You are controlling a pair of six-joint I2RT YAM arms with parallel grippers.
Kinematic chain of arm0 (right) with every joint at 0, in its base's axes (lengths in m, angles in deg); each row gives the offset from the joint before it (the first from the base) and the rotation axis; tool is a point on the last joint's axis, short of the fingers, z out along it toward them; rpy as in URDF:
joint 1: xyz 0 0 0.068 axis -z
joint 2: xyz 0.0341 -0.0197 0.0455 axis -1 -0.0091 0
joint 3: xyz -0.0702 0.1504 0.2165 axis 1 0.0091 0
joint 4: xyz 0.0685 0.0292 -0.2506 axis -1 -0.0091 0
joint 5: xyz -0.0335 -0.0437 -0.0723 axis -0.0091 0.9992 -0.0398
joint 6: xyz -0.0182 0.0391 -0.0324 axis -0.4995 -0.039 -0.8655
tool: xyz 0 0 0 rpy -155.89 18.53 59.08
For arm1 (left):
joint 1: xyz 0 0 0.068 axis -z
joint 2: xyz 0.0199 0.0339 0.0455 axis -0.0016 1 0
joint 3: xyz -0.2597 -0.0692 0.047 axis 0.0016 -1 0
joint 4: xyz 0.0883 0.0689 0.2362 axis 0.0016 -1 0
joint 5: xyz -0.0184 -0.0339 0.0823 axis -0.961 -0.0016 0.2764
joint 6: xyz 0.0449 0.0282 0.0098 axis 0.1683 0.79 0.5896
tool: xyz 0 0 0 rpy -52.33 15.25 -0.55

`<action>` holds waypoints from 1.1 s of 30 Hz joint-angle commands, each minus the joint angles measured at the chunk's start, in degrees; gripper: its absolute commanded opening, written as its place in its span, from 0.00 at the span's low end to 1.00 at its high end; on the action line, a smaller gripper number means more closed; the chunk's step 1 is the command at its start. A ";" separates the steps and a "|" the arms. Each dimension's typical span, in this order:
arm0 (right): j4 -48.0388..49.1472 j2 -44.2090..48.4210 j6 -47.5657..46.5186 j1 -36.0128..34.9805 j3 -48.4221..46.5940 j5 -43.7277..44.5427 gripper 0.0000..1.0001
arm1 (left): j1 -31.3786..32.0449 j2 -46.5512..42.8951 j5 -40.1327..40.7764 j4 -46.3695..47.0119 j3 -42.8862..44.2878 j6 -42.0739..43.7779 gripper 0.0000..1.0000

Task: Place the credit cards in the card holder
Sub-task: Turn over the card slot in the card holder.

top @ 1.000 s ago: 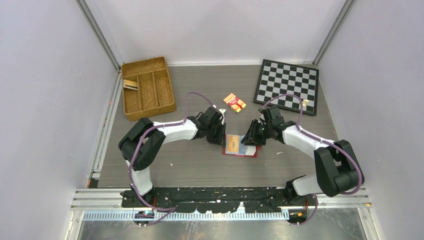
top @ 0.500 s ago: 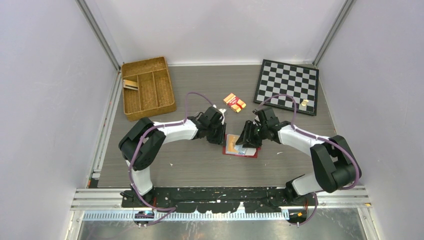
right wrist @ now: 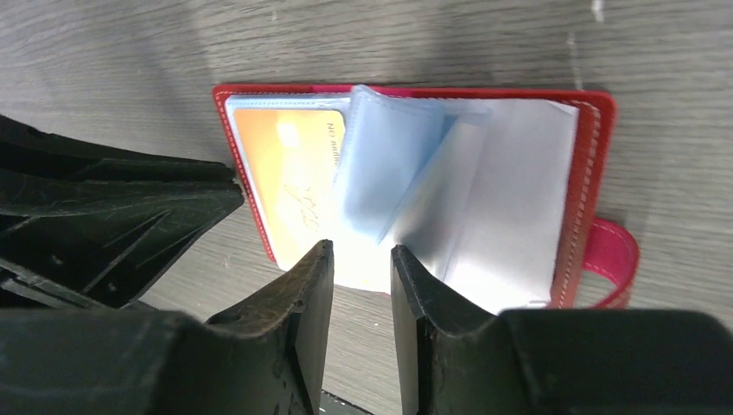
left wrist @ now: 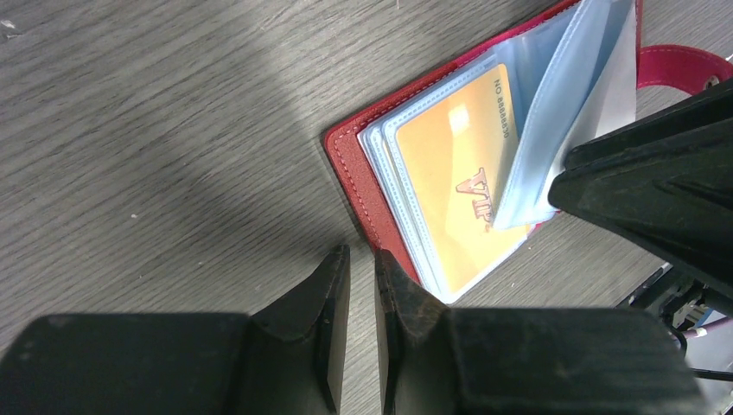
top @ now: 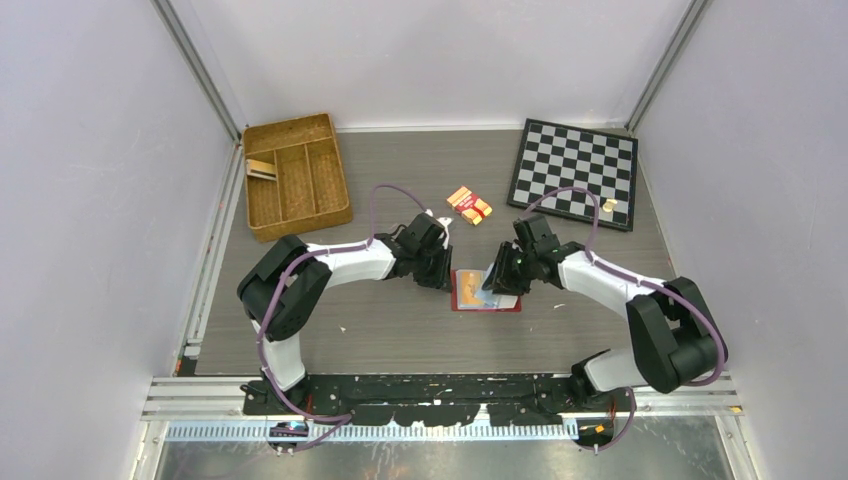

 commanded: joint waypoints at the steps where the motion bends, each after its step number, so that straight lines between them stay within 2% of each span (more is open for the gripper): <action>1: -3.90 2.95 0.62 -0.20 -0.95 6.71 0.35 | -0.32 -1.06 0.35 1.00 -0.73 0.56 0.19; 9: -8.15 3.01 0.72 -0.25 -1.87 12.84 0.29 | -0.28 -0.79 0.30 0.95 -0.72 0.65 0.19; 13: -9.00 1.96 0.76 -0.27 -2.40 13.96 0.30 | -0.38 -0.93 0.39 0.87 -0.76 0.64 0.19; 20: -13.59 3.44 -0.14 -0.26 -3.95 19.96 0.43 | -0.40 -1.05 0.69 0.86 -0.84 0.68 0.19; 33: -19.18 4.13 -2.49 -0.25 -6.26 27.05 0.51 | -0.49 -0.87 0.52 1.10 -0.99 0.62 0.19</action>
